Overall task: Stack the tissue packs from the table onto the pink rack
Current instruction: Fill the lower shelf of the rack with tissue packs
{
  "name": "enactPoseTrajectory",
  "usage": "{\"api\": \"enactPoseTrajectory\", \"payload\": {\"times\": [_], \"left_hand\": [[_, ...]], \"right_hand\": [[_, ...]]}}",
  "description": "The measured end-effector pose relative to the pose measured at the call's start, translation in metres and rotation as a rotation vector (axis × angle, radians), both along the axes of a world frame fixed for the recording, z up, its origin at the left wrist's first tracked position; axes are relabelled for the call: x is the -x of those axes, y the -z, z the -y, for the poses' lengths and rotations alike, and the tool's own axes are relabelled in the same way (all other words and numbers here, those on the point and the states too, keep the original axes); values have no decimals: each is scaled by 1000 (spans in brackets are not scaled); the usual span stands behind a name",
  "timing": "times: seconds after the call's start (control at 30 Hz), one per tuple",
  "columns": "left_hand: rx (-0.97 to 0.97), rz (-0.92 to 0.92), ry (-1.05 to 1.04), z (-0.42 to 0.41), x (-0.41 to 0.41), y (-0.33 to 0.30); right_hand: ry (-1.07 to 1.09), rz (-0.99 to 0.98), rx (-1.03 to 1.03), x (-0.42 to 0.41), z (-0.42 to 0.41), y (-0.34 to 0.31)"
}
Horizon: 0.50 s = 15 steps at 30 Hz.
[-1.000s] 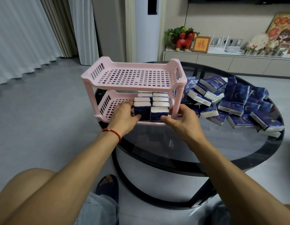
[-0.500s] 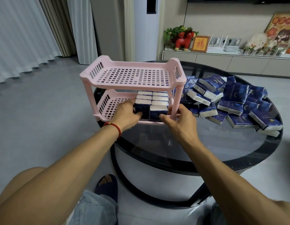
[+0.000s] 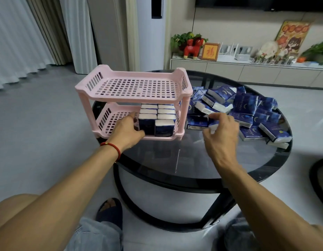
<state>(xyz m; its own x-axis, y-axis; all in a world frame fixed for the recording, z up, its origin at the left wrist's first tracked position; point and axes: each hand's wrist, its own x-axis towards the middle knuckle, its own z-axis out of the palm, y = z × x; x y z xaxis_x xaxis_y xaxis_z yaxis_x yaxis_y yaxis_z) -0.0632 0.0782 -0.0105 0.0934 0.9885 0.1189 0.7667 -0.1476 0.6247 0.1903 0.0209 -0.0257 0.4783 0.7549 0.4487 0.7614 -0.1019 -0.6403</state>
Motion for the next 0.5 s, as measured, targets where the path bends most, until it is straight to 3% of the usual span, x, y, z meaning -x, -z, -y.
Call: {"api": "enactPoseTrajectory", "payload": {"times": [0.07,0.17,0.27,0.43,0.5], "left_hand": [[12,-15,-16,1,3,0],[25,-52,-34,7,7,-1],[-55,-123,-48,26,9,-4],[-308,-162,16,88,-2,-4],[-374,-102,61,102,-15,-7]], "right_hand": [[108,167,64,-18,-7,4],[80,305,194,-36,-14,13],[53,429,191,-45,-16,19],[-36,393,83,-48,4,-1],[-88,278,59,-47,22,-19]]}}
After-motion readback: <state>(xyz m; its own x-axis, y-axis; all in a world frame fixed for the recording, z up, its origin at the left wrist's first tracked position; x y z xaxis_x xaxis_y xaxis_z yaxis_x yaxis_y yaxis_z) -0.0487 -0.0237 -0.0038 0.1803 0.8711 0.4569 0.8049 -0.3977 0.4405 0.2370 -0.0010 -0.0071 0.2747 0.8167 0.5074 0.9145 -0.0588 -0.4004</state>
